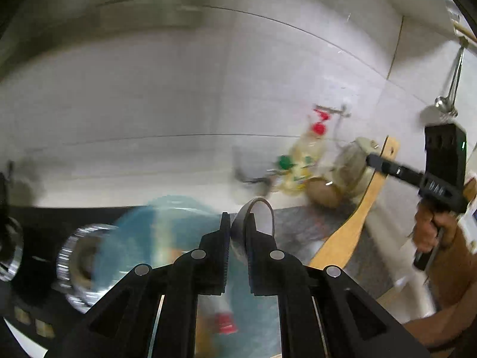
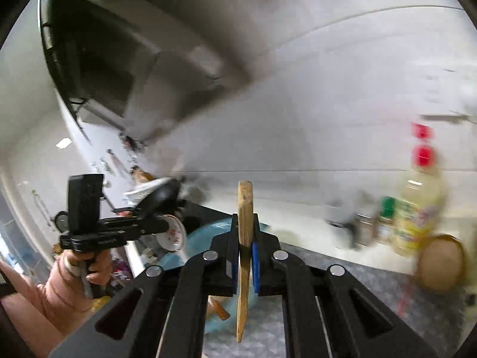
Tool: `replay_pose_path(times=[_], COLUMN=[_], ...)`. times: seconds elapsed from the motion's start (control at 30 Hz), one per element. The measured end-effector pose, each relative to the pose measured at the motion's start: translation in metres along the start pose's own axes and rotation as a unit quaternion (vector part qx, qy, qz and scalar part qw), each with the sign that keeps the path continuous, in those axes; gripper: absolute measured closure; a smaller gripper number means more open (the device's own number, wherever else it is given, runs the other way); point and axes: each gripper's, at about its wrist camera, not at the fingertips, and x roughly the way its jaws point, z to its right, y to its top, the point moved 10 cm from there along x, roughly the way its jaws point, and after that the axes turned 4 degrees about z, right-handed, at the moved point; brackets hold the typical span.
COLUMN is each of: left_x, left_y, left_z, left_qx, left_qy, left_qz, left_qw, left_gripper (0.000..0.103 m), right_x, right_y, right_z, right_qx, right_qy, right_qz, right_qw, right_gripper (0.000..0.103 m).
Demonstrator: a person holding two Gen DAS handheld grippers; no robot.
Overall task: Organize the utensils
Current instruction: 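Carry the spoon and wooden spatula over the blue basin and lower them in, then grasp the large white spoon with the left tool while the right tool grasps a metal spoon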
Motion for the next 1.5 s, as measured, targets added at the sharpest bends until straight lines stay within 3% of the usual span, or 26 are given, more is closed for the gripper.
replay_pose_path(times=[0.17,0.33,0.53,0.7,0.83,0.87,0.97,1.07,1.17,1.27,1.33,1.37,1.43,1.47,1.5], left_x=[-0.003,0.041,0.102,0.139,0.158,0.162,0.163,0.150,0.119,0.075,0.047,0.037,0.027,0.028,0.032], left_y=[-0.032,-0.084,-0.109,-0.114,-0.119,-0.120,-0.117,-0.101,-0.073,-0.043,-0.026,-0.022,-0.021,-0.026,-0.032], left_z=[-0.067,-0.101,-0.106,-0.104,-0.097,-0.097,-0.096,-0.094,-0.085,-0.052,-0.015,0.005,0.055,0.079,0.102], left_qx=[0.035,0.067,0.050,0.028,0.021,0.019,0.011,0.006,-0.002,0.022,0.041,0.049,0.068,0.077,0.087], left_qy=[-0.022,-0.051,-0.073,-0.067,-0.058,-0.055,-0.049,-0.041,-0.028,-0.028,-0.040,-0.049,-0.082,-0.099,-0.112], left_qz=[-0.068,-0.164,-0.229,-0.258,-0.278,-0.281,-0.271,-0.243,-0.196,-0.135,-0.094,-0.078,-0.061,-0.059,-0.059], left_qw=[0.9968,0.9828,0.9693,0.9634,0.9587,0.9579,0.9614,0.9692,0.9801,0.9902,0.9940,0.9945,0.9924,0.9904,0.9881], left_gripper=[0.092,0.091,0.091,0.091,0.091,0.091,0.090,0.090,0.085,0.072,0.047,0.046,0.042,0.039,0.035], right_x=[0.082,0.158,0.208,0.236,0.250,0.251,0.252,0.247,0.221,0.161,0.101,0.072,0.019,0.001,-0.018], right_y=[-0.040,-0.118,-0.156,-0.168,-0.190,-0.192,-0.180,-0.157,-0.118,-0.059,-0.022,-0.010,0.004,0.005,0.007], right_z=[-0.047,-0.053,-0.030,-0.007,0.014,0.014,0.020,0.025,0.023,0.007,0.002,0.005,0.020,0.029,0.042], right_qx=[0.012,0.040,0.042,0.062,0.118,0.119,0.100,0.082,0.078,0.021,-0.038,-0.055,-0.063,-0.061,-0.058], right_qy=[0.026,0.000,-0.063,-0.115,-0.135,-0.133,-0.153,-0.163,-0.147,-0.119,-0.119,-0.124,-0.138,-0.148,-0.168], right_qz=[-0.059,-0.156,-0.223,-0.263,-0.307,-0.307,-0.295,-0.267,-0.219,-0.126,-0.057,-0.034,-0.004,0.005,0.018], right_qw=[0.998,0.987,0.972,0.956,0.935,0.935,0.938,0.946,0.961,0.985,0.991,0.990,0.988,0.987,0.984], right_gripper=[0.096,0.096,0.096,0.095,0.094,0.094,0.085,0.085,0.085,0.085,0.085,0.083,0.059,0.041,0.040])
